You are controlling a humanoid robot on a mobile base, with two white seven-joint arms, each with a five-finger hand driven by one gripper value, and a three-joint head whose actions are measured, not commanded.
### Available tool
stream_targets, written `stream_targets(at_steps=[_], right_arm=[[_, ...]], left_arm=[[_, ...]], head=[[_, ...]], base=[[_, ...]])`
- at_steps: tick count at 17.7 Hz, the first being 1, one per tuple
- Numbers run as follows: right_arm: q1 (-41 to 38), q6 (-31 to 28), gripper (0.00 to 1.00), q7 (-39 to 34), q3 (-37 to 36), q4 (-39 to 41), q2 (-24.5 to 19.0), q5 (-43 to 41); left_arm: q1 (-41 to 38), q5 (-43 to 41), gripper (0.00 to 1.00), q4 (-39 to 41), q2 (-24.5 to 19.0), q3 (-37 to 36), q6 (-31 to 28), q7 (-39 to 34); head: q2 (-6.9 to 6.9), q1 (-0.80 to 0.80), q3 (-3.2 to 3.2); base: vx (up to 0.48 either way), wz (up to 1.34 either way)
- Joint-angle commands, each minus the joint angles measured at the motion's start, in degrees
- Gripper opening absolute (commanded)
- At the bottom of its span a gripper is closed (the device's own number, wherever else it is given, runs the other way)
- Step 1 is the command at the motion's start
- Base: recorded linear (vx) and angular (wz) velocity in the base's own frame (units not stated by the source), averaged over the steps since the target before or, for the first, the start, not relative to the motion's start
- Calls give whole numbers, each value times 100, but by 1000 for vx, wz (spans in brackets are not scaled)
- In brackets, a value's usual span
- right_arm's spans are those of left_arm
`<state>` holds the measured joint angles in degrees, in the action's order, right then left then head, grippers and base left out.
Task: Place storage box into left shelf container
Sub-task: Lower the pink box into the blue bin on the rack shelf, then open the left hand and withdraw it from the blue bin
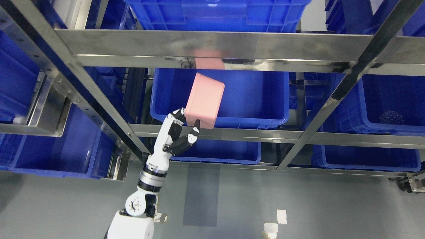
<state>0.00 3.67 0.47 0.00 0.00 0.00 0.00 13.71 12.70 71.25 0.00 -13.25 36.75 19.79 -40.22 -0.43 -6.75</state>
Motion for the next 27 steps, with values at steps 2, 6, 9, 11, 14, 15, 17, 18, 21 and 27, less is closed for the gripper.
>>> stream_targets(at_steps=[2,6,9,11,14,15,17,18,21,27], right_arm=[[35,2,100,24,-17,100,100,-9],[35,2,100,24,-17,100,100,-9],[35,2,100,32,-17,100,100,-9],[35,2,100,24,-17,100,100,-9],[35,2,100,32,-17,100,100,-9],[35,2,100,32,-17,100,100,-9],[35,2,100,32,-17,100,100,-9],[35,2,100,24,-17,100,100,-9],[35,2,100,24,-17,100,100,-9],[35,2,100,24,-17,100,100,-9]], left_arm=[[1036,22,6,-1947,-100,358,-615,121],[1782,-31,9,-2833,-100,192,-775,121],[2380,-40,21,-3546,-100,-73,-854,104],[2540,-180,68,-3688,-100,-265,-1221,95],[2549,-303,96,-3680,-100,-354,-1548,60],[2549,-295,99,-3679,-100,-345,-1548,60],[2549,-251,99,-3627,-100,-302,-1522,60],[2549,-216,99,-3618,-100,-293,-1522,60],[2575,-224,99,-3286,-100,-424,-2168,113],[2471,-224,100,-2398,-100,-320,-2016,34]], head=[[0,0,0],[0,0,0],[0,0,0],[0,0,0],[0,0,0],[0,0,0],[0,0,0],[0,0,0],[0,0,0],[1,0,0]], base=[[122,-99],[87,-77],[39,-11],[12,0],[0,0],[0,0],[0,0],[0,0],[0,0],[0,0]])
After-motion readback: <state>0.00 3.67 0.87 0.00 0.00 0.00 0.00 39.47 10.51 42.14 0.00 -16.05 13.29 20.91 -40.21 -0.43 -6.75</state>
